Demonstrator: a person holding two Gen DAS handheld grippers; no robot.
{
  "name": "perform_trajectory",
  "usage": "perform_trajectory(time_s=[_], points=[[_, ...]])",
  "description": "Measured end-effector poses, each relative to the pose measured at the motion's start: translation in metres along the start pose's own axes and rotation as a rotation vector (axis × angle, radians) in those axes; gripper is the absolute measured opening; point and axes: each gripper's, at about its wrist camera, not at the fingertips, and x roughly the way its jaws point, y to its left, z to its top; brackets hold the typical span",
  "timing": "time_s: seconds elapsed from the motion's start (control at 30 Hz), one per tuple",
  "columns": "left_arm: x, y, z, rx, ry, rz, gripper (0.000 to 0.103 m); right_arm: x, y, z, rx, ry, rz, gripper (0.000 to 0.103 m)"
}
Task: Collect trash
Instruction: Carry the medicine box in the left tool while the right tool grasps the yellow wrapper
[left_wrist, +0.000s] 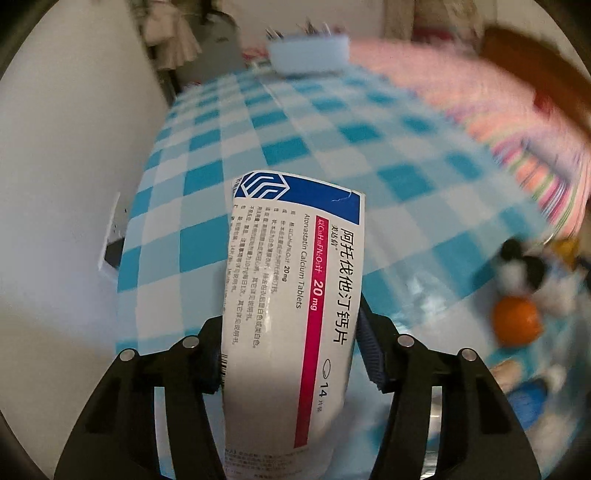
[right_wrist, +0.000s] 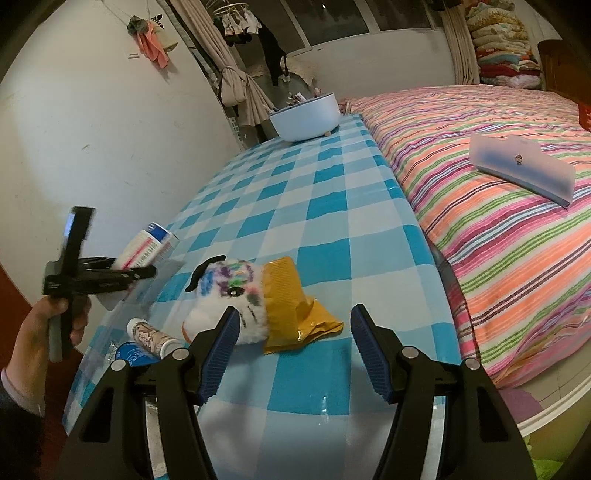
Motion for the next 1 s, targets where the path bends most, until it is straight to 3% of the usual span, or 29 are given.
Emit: perform_trajectory(time_s=[0.17, 0.3, 0.57, 0.6, 0.7, 0.83, 1.0], points=[[-0.055, -0.031, -0.007, -0.064, -0.145, -0.092, 0.055, 0.005, 0.001, 0.002, -0.004, 0.006, -0.003, 0.061], [-0.080, -0.062, -0.014, -0.084, -0.213, -0.130, 0.056, 0.008, 0.003, 0.003, -0.003, 0.006, 0.005, 0.061], [-0.098, -0.095, -0.031, -0.160, -0.269, -0.262, 0.056, 0.021, -0.008, 0.006, 0.081, 0.028, 0.049, 0.049], [-0.099, -0.097, -0.032, -0.157, -0.275, -0.265, 0.056, 0.023, -0.011, 0.006, 0.099, 0.031, 0.055, 0.047], [-0.101, -0.102, -0.032, -0.154, -0.282, -0.275, 0.056, 0.025, -0.015, 0.006, 0.120, 0.040, 0.085, 0.026], [-0.103, -0.102, -0.034, -0.159, -0.286, -0.276, 0.056, 0.030, -0.016, 0.004, 0.126, 0.058, 0.105, 0.021], [-0.110, -0.108, -0.040, -0.148, -0.295, -0.284, 0.056, 0.015, -0.007, 0.006, 0.083, 0.005, 0.106, 0.017]])
